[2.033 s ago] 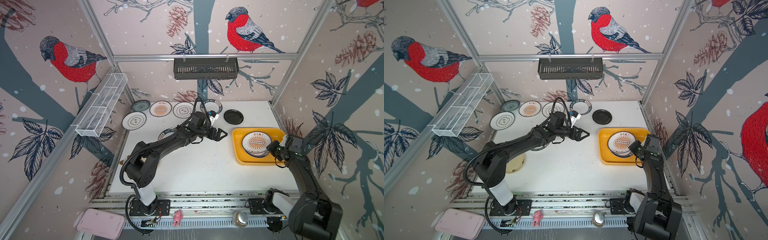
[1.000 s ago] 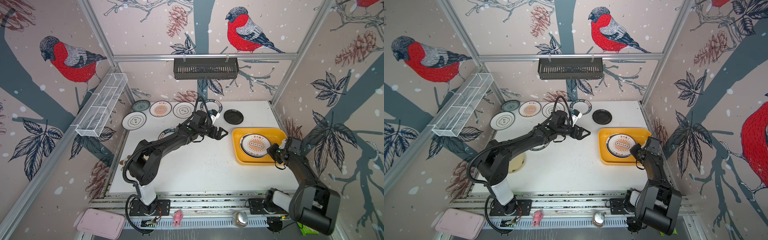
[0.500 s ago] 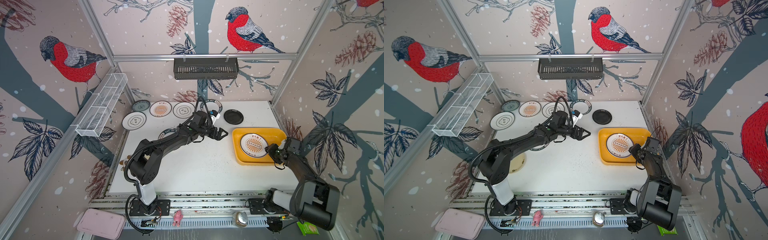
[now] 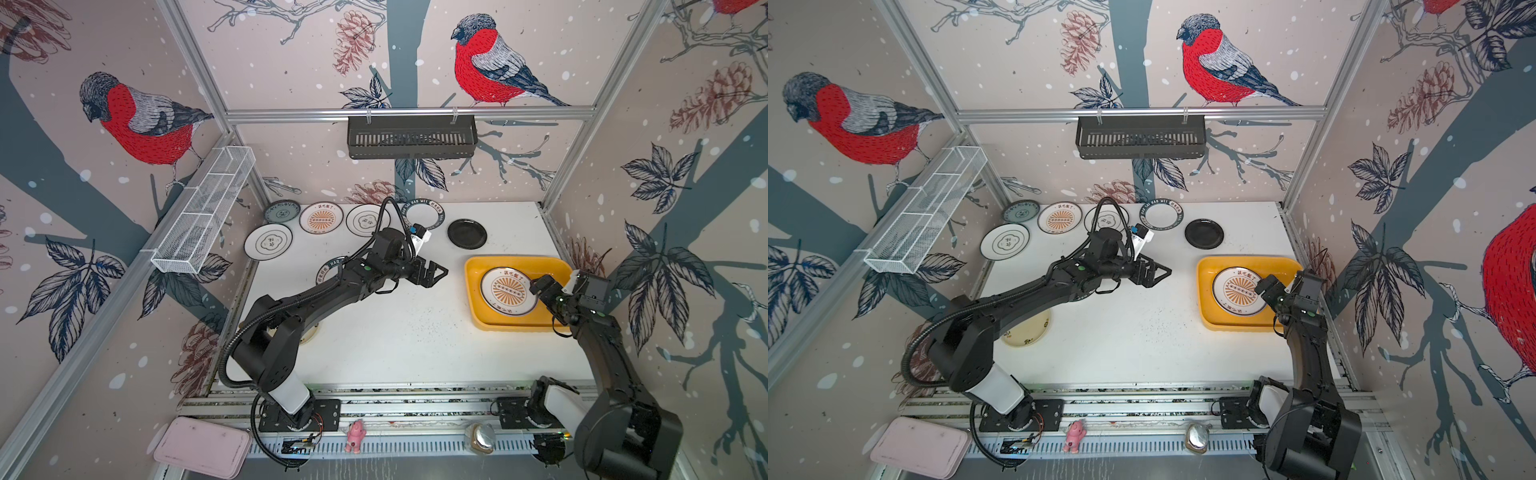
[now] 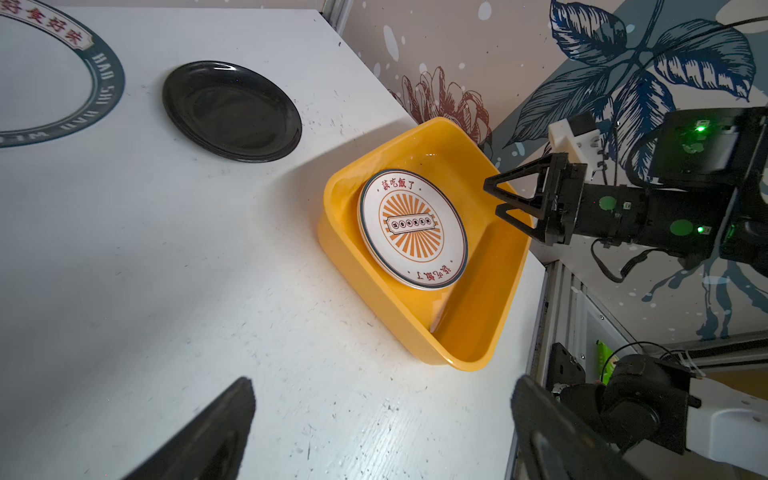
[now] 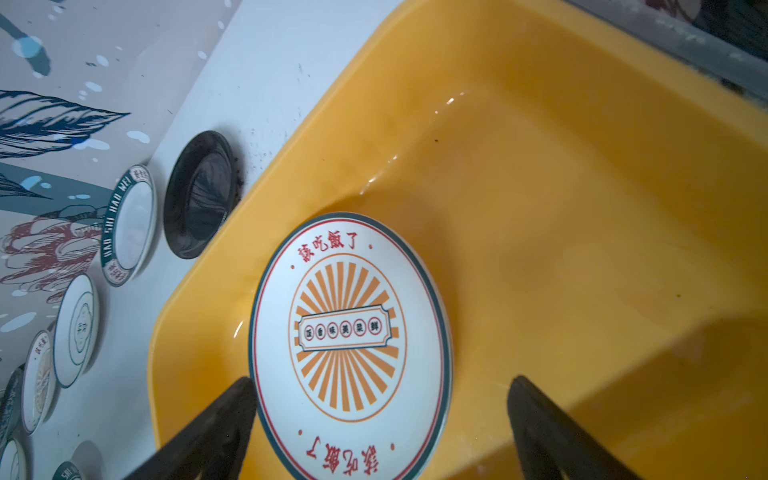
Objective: Place the plates into the plastic bin on the countertop
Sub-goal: 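Move the right gripper to the green-rimmed HAO SHI HAO WEI plate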
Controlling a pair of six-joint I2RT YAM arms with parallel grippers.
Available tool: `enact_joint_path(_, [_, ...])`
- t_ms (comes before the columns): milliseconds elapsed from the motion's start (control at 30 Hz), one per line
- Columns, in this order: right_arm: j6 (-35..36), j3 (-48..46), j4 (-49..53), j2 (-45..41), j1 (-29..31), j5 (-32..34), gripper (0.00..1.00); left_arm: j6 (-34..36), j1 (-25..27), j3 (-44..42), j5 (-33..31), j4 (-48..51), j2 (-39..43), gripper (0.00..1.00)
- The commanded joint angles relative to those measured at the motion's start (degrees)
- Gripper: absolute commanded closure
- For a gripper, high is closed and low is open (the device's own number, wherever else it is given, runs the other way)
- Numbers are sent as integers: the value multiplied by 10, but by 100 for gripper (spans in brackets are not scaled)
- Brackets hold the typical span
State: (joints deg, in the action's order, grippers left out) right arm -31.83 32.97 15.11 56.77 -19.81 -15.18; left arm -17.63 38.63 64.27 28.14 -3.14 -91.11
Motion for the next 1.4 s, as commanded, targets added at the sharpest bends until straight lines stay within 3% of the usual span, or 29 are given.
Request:
enact_joint_path(0, [-25, 9, 14, -35, 25, 35, 0, 2, -2, -33, -27, -38, 39, 3])
enact_joint_path(200, [-59, 40, 62, -83, 89, 86, 0, -6, -2, -109, -64, -72, 140, 4])
enact_joint_path(367, [-95, 62, 72, -104, 148, 120, 0, -20, -3, -144, -167, -82, 209, 3])
enact_joint_path(500, [-115, 94, 65, -94, 193, 138, 0, -26, -5, -177, -220, -103, 253, 4])
enact_joint_path(633, [-134, 140, 48, -71, 267, 208, 1, -43, -24, -200, -229, -117, 275, 4])
enact_joint_path(833, [-155, 200, -15, 8, 373, 280, 0, -61, -57, -213, -235, -113, 291, 4])
enact_joint_path(1067, [-203, 250, -135, 139, 449, 297, 0, -55, -70, -221, -284, -98, 316, 4])
enact_joint_path(1367, [-226, 360, -172, 317, 474, 267, 0, -64, -93, -256, -330, -117, 336, 4])
